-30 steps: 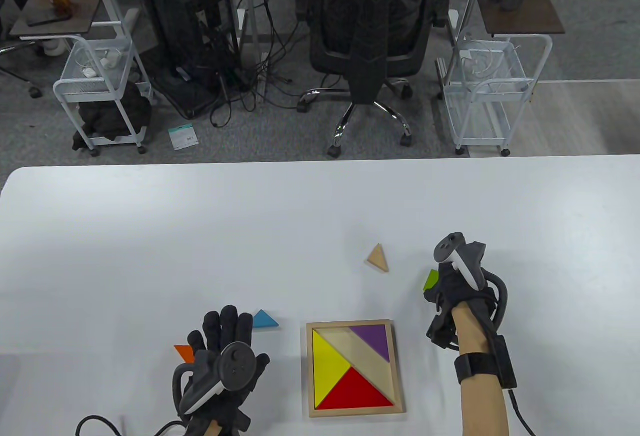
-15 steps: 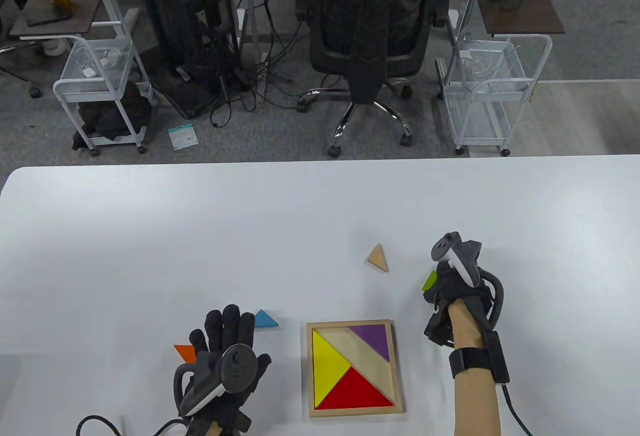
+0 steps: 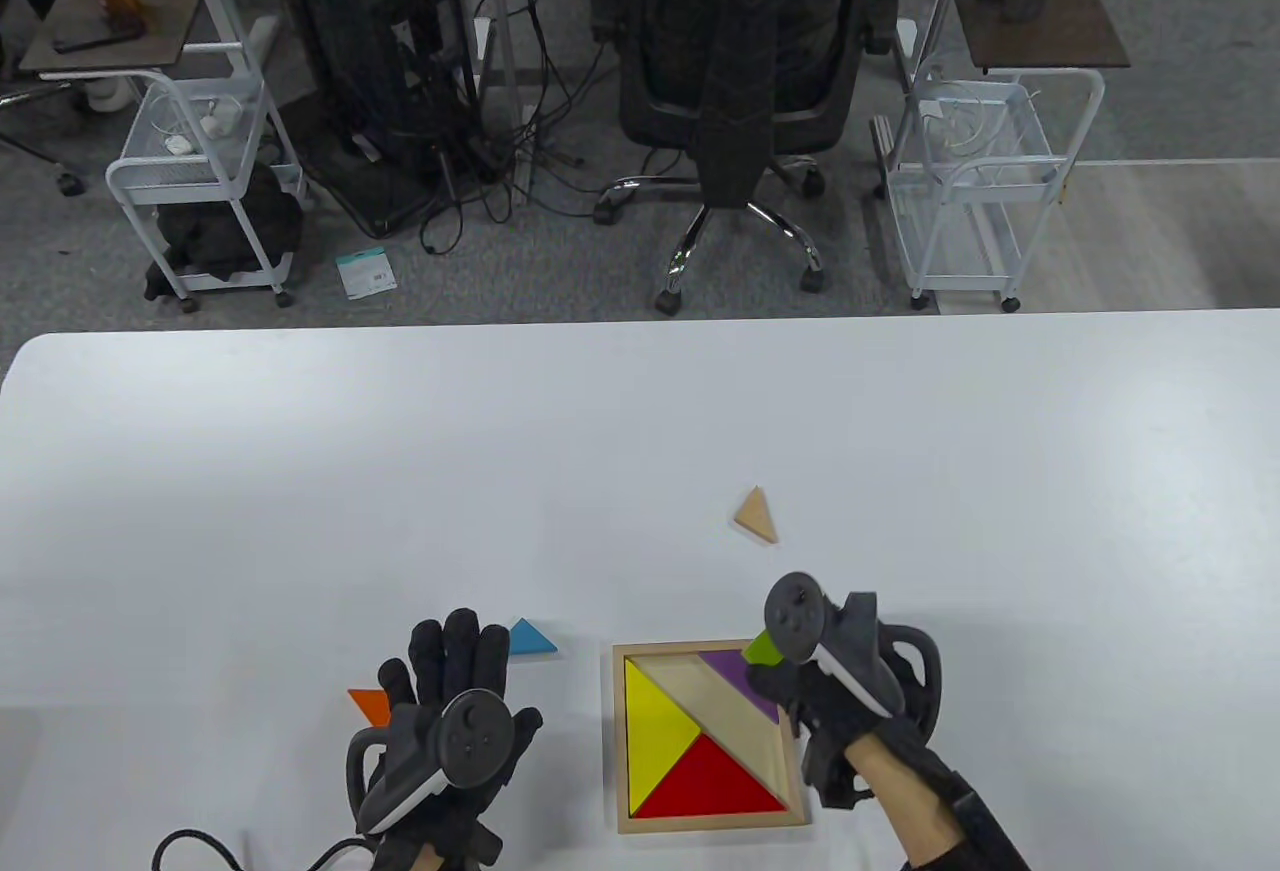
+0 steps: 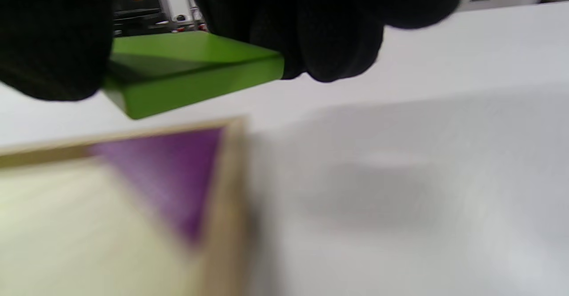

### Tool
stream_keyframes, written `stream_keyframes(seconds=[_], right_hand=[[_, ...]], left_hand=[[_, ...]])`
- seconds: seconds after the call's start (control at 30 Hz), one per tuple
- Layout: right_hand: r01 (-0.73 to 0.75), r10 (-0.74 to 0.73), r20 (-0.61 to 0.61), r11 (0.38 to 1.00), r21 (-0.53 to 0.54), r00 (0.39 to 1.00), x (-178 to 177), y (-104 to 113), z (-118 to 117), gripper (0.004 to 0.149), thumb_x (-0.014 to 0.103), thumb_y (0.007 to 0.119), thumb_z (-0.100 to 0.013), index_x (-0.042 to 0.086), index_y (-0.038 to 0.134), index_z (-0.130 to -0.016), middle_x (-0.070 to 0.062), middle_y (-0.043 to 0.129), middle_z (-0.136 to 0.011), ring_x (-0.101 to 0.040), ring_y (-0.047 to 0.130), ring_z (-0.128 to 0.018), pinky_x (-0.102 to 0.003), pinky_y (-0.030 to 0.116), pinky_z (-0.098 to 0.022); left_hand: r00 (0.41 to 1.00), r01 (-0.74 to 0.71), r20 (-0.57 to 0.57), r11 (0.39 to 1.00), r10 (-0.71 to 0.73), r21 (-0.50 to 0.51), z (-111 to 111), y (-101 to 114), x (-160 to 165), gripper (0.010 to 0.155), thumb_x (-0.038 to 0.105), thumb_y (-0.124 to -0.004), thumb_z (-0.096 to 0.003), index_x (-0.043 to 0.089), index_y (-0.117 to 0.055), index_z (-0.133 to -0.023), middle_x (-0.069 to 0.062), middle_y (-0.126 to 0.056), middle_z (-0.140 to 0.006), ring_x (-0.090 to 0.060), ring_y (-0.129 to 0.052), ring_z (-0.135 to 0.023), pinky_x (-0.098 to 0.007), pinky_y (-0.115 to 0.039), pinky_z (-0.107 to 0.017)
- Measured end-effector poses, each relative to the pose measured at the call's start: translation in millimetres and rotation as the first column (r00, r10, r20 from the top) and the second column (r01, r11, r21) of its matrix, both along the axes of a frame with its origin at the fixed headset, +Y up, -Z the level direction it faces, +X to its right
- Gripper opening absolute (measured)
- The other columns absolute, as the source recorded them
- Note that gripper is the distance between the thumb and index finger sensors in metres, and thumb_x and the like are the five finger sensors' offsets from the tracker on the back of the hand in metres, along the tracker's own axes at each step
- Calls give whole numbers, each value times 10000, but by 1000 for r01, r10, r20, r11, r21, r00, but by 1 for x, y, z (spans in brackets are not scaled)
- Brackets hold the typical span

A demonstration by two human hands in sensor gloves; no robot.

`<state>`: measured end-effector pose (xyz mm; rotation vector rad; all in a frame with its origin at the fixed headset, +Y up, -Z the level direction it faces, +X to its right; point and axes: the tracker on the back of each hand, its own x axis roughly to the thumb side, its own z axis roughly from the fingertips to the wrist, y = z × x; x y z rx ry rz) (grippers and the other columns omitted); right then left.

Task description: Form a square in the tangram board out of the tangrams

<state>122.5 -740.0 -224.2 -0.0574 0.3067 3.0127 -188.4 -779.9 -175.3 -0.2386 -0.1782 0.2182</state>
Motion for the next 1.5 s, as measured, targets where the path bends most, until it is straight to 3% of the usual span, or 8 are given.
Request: stream_keyframes(seconds=[0.1,0.27,1.13,1.2,1.3,1.37,1.5], right_hand=[[-65,69,-76,996,54,995,-20,-10,21,816,579,866,-242,115,741,-902,-160,838,-814,-329,880,-592,-369,788,-375],[-171,183,-108,979,113,977,-33,-19,35,806,581,852,-253,105,748,-896,-165,845,-802,-329,887,-579,-366,793,-364],[-238,254,-143,964,121,957,-35,-25,43,700,553,742,-336,168,725,-920,-129,785,-871,-331,837,-671,-374,765,-440],[-194,210,-90,968,159,974,-27,-15,42,740,576,684,-350,206,618,-987,-112,667,-987,-343,749,-819,-410,720,-550],[-174,171,30,966,193,985,-4,6,36,796,603,605,-360,303,377,-1061,-21,331,-1143,-312,404,-1061,-464,534,-756],[-177,162,106,971,157,981,18,14,34,811,621,573,-359,371,262,-1065,19,81,-1144,-278,97,-1089,-489,345,-831],[-175,151,214,979,100,965,55,3,37,848,661,543,-333,458,103,-1030,62,-148,-1071,-231,-147,-1024,-488,180,-848]], left_hand=[[1000,-5,0,1000,5,5,1,0,0,802,531,-548,-589,157,-61,-1104,-230,58,-1110,-534,31,-982,-712,-69,-639],[1000,-8,4,1000,7,10,2,0,0,802,533,-548,-588,157,-61,-1104,-231,58,-1110,-535,31,-982,-712,-70,-639],[1000,15,8,1000,-15,-8,1,-2,3,802,533,-547,-588,158,-58,-1102,-229,61,-1109,-533,34,-981,-712,-67,-638],[1000,14,6,1000,-14,-10,1,-2,3,803,533,-547,-589,157,-58,-1103,-231,62,-1108,-534,34,-981,-712,-66,-637],[1000,10,1,1000,-10,-9,1,-1,2,803,533,-547,-589,157,-58,-1103,-230,62,-1108,-533,35,-981,-711,-65,-637],[1000,11,0,1000,-11,-6,1,-1,2,803,532,-547,-588,157,-59,-1103,-229,61,-1109,-532,35,-981,-711,-66,-637],[1000,15,-1,1000,-15,0,1,0,2,801,531,-547,-589,158,-60,-1103,-228,62,-1109,-532,37,-981,-711,-63,-637]])
